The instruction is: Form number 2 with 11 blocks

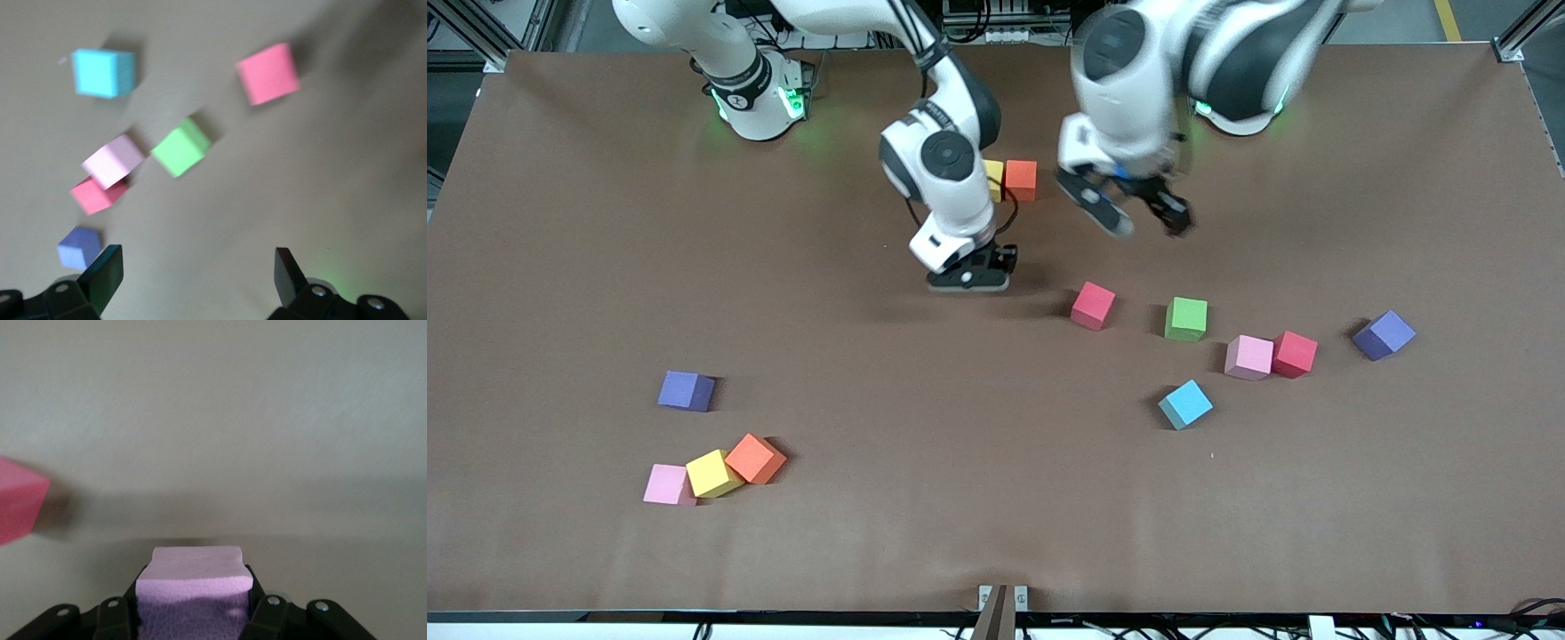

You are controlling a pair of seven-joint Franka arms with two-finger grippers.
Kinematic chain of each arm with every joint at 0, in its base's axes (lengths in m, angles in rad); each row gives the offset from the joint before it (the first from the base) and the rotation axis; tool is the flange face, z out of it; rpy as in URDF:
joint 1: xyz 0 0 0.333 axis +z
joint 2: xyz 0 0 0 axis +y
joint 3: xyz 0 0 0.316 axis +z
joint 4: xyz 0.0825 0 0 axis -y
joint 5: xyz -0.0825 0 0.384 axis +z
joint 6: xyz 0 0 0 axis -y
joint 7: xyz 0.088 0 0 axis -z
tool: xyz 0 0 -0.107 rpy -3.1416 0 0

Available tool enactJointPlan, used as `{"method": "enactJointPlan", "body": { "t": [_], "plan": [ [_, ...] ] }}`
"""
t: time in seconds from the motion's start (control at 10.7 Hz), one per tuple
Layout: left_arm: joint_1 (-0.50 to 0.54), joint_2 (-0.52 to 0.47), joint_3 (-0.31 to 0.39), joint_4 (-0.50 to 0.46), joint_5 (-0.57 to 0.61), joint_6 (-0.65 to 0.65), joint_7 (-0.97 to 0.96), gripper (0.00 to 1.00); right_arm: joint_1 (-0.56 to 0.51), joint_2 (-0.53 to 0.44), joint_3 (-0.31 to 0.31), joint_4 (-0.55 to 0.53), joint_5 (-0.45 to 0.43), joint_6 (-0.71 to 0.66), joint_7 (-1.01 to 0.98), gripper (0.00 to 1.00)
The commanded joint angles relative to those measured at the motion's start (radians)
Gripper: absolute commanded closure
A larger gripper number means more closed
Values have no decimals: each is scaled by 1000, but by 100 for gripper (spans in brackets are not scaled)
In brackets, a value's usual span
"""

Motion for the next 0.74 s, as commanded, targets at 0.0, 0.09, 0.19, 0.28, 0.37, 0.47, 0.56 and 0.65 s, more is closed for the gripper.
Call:
{"method": "enactJointPlan", "body": {
  "t": [0.0,0.09,0.19,0.28,0.37,0.47,0.56,0.65],
  "plan": [
    [0,25,106,21,-45,-10,-31,0,102,9,-51,-12,-52,15,126,79],
    [2,48,140,19,-66,36,-83,0,131,22,-54,-12,-97,15,182,79],
    [0,66,163,9,-113,85,-162,0,154,33,-54,-12,-130,15,231,79],
    [0,94,167,7,-163,123,-249,0,176,39,-54,-12,-155,15,272,79],
    [-10,114,167,7,-172,162,-346,0,190,39,-54,-13,-171,13,300,79],
    [-29,138,167,7,-160,192,-389,0,203,44,-54,-15,-175,13,328,80],
    [-50,172,167,9,-160,219,-404,0,225,47,-54,-18,-180,13,348,80],
    [-53,190,168,7,-160,237,-407,0,239,49,-56,-32,-200,13,372,80]
  ]
}}
